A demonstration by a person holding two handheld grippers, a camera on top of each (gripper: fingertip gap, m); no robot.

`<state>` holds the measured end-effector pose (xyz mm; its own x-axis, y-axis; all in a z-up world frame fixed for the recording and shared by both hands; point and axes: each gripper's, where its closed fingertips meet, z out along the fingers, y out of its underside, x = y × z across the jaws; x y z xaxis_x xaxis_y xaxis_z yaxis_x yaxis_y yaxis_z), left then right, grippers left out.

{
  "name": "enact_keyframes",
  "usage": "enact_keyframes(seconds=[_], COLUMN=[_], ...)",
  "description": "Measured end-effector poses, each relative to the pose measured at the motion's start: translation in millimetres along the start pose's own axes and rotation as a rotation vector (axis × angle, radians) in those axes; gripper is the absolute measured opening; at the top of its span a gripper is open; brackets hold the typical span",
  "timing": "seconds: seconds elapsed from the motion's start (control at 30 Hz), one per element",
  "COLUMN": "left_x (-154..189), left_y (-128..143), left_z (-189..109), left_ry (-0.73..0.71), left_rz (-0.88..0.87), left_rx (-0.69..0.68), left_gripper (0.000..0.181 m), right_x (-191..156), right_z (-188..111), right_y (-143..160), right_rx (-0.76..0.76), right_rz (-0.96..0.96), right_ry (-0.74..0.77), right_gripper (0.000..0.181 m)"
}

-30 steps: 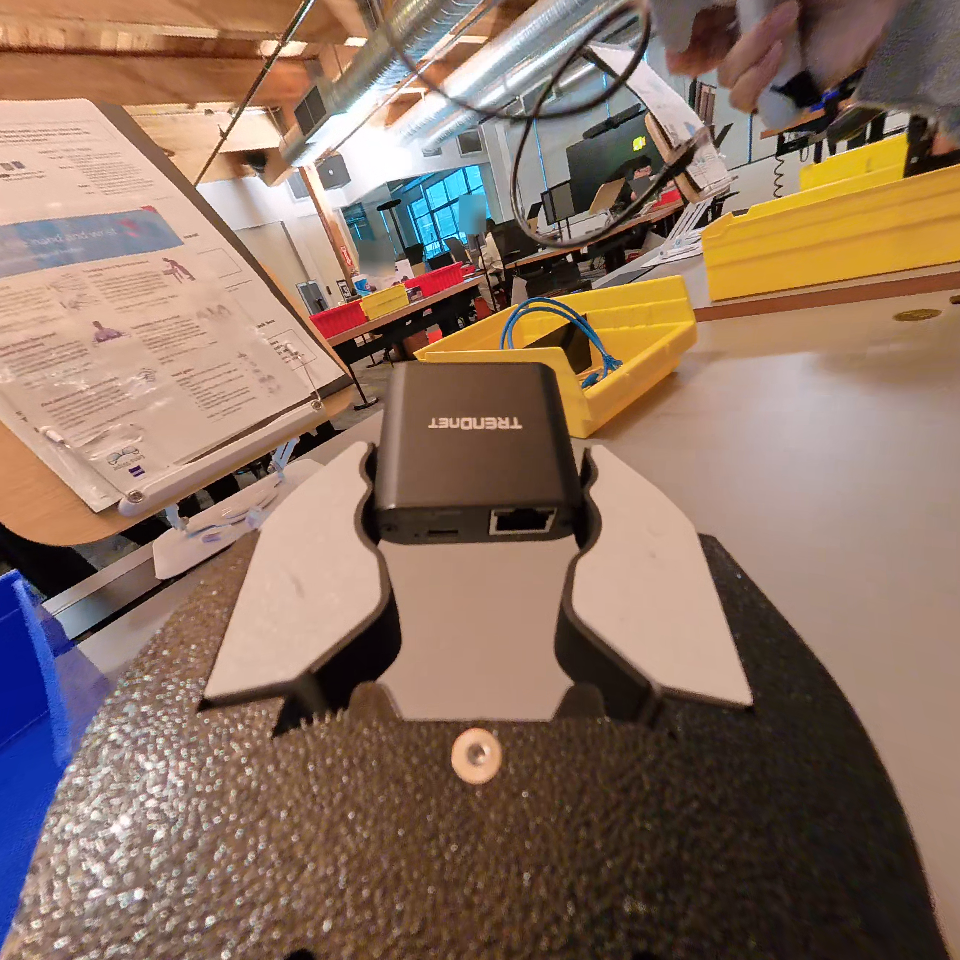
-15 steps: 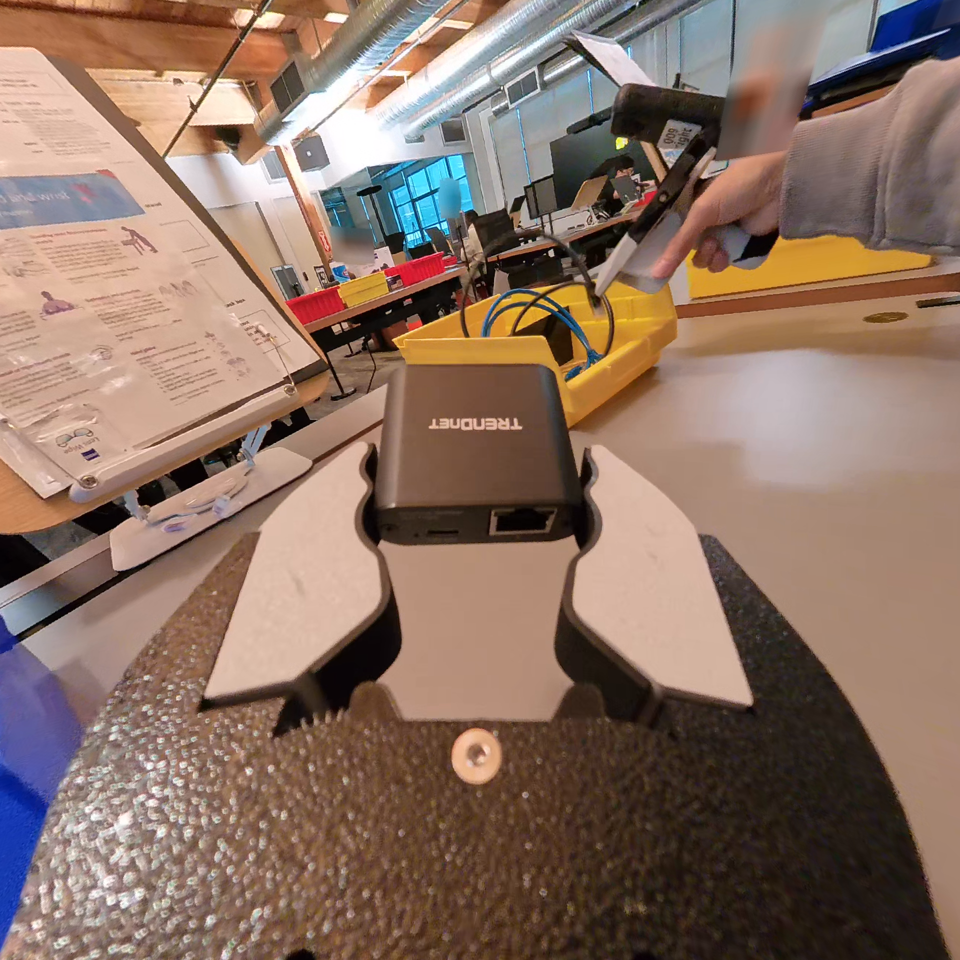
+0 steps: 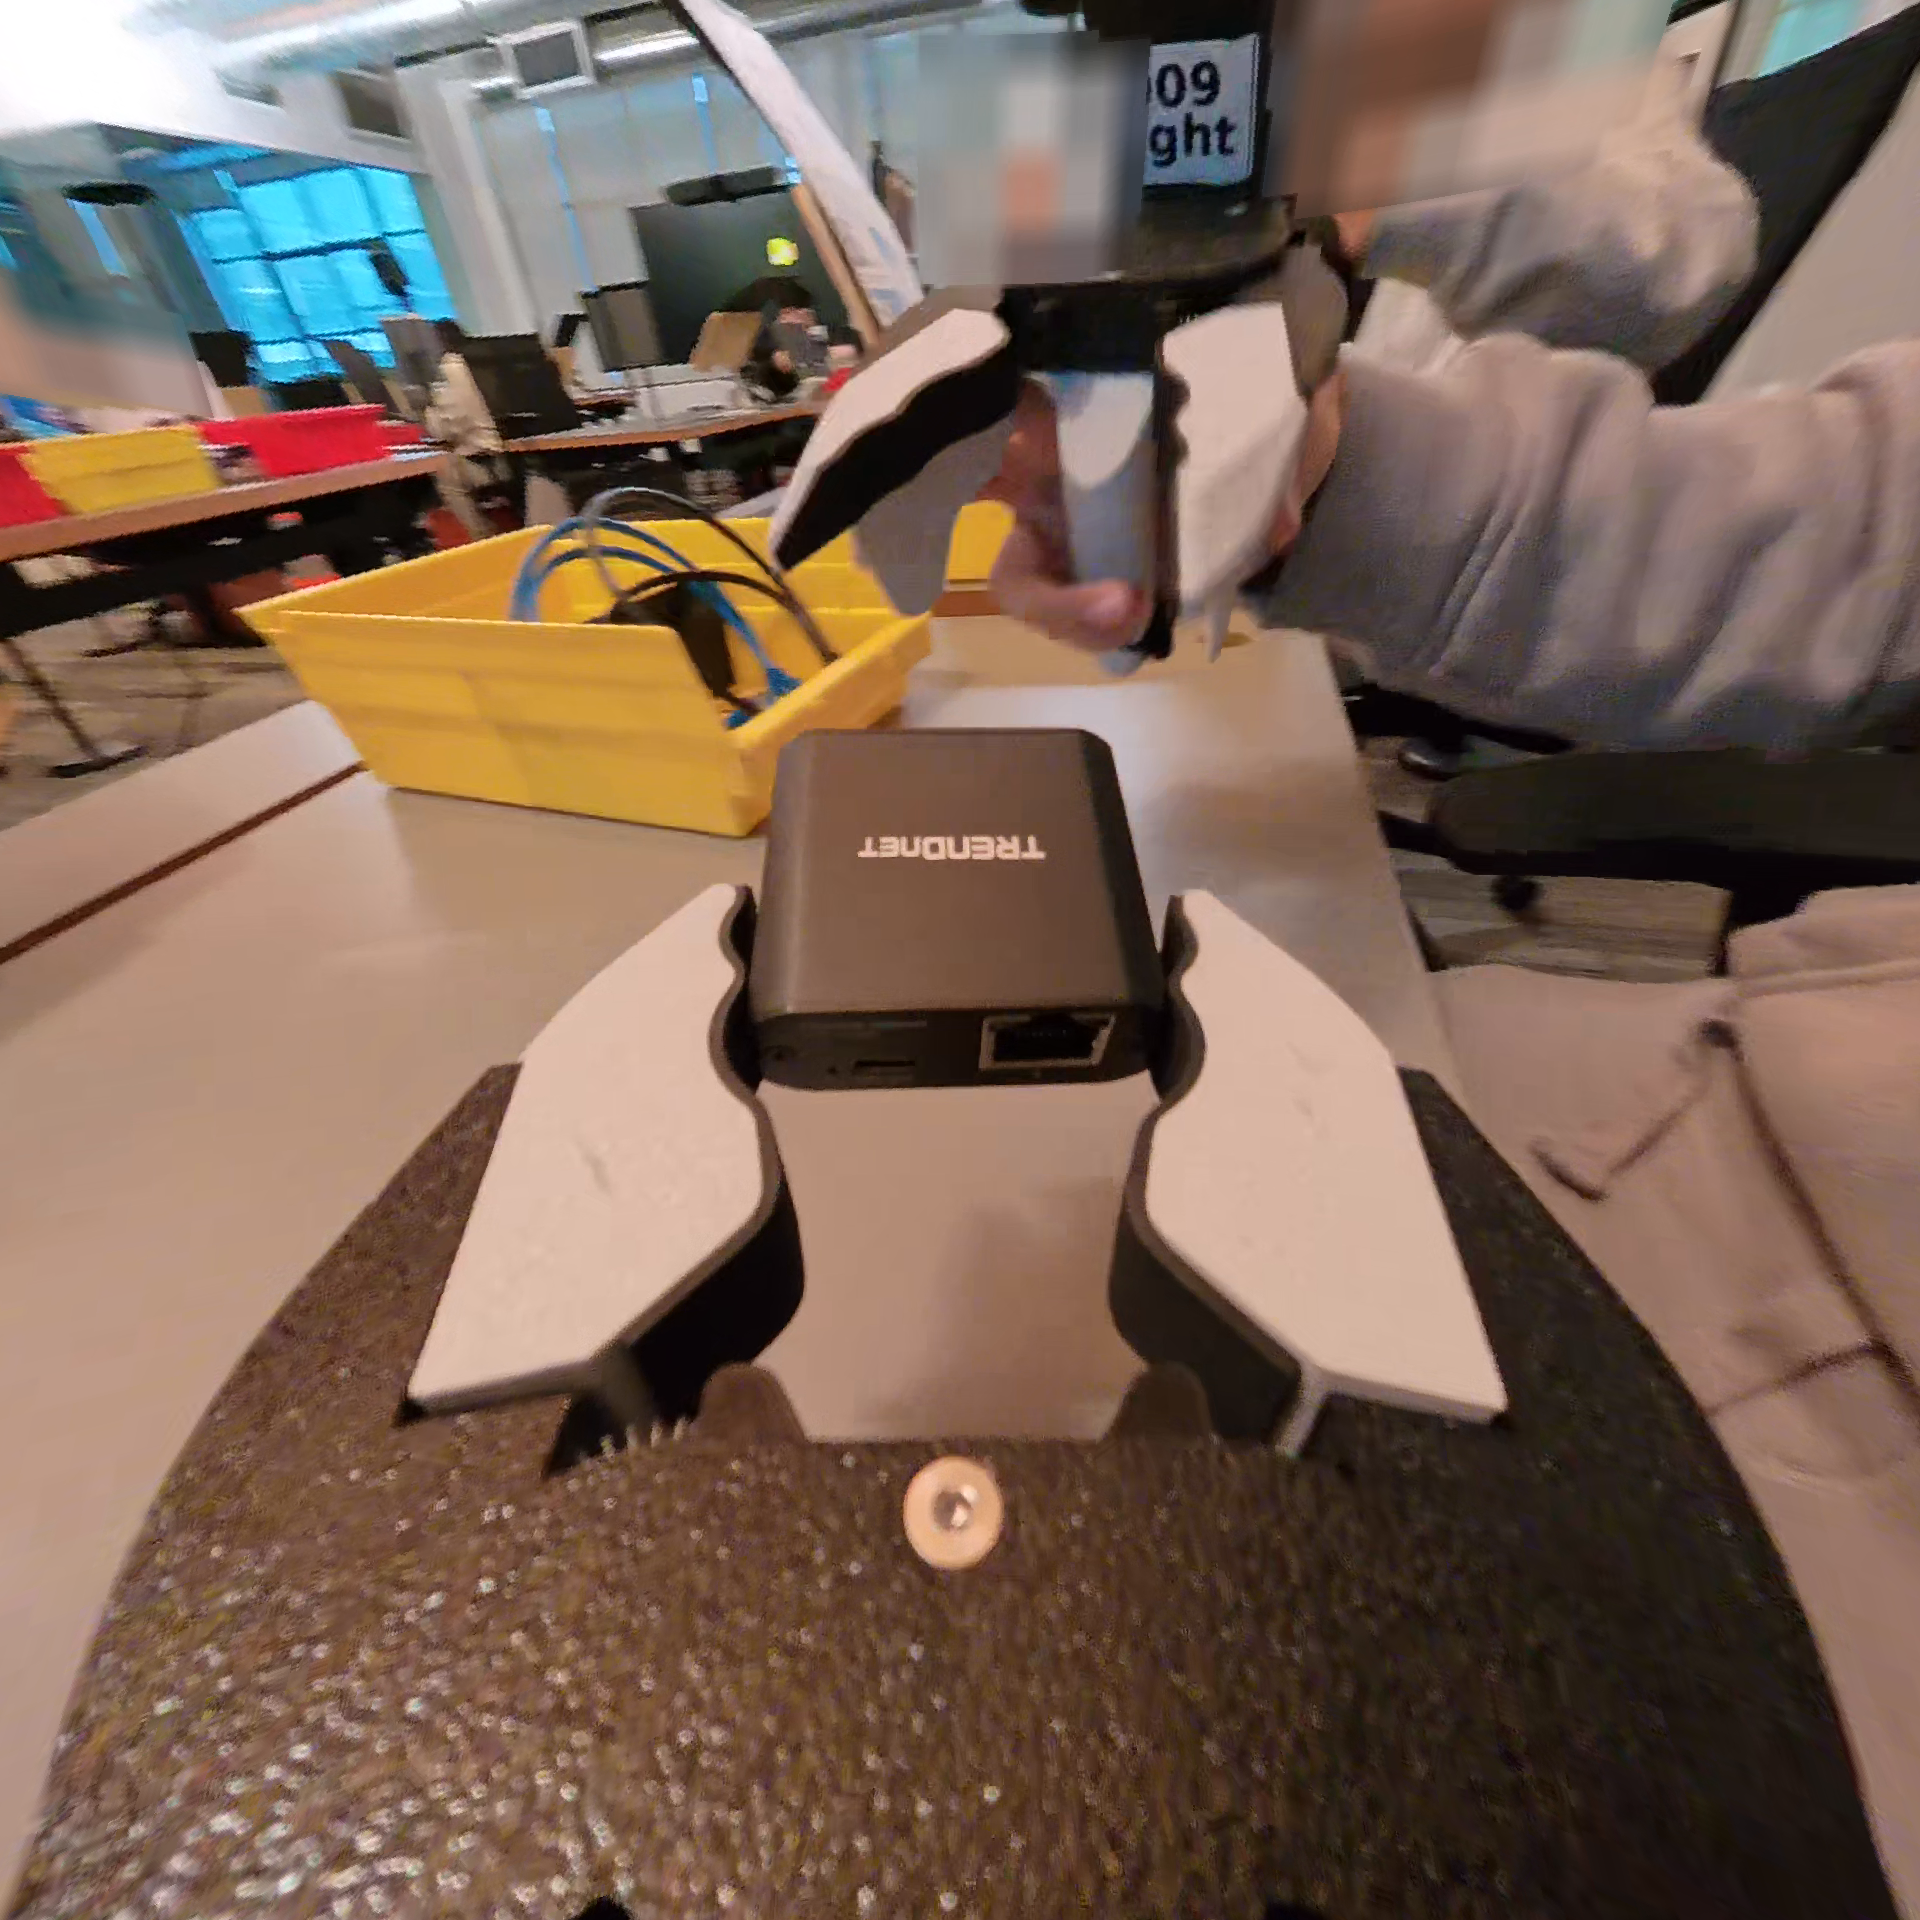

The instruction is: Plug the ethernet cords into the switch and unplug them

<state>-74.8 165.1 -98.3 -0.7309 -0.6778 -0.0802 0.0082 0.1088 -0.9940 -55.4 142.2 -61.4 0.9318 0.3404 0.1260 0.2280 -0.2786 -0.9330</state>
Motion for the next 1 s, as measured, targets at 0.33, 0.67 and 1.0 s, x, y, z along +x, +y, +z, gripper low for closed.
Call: enact_keyframes(seconds=[0.33, 0.67, 1.0], left_x=[20, 28, 3], left_y=[-5, -11, -13], left_z=[-1, -3, -5], left_ry=[0.105, 0.15, -0.023], left_rz=[0.054, 0.068, 0.047], left_rx=[-0.02, 0.028, 0.058], left_gripper=[0.073, 0.073, 0.106], right_x=[-46, -45, 28], right_z=[39, 43, 7], right_y=[-11, -6, -34], right_rx=[-0.025, -0.109, -0.133], right_rz=[-0.14, -0.174, -0.223], right_ry=[-0.228, -0.255, 0.037], right_gripper=[0.076, 0.059, 0.059])
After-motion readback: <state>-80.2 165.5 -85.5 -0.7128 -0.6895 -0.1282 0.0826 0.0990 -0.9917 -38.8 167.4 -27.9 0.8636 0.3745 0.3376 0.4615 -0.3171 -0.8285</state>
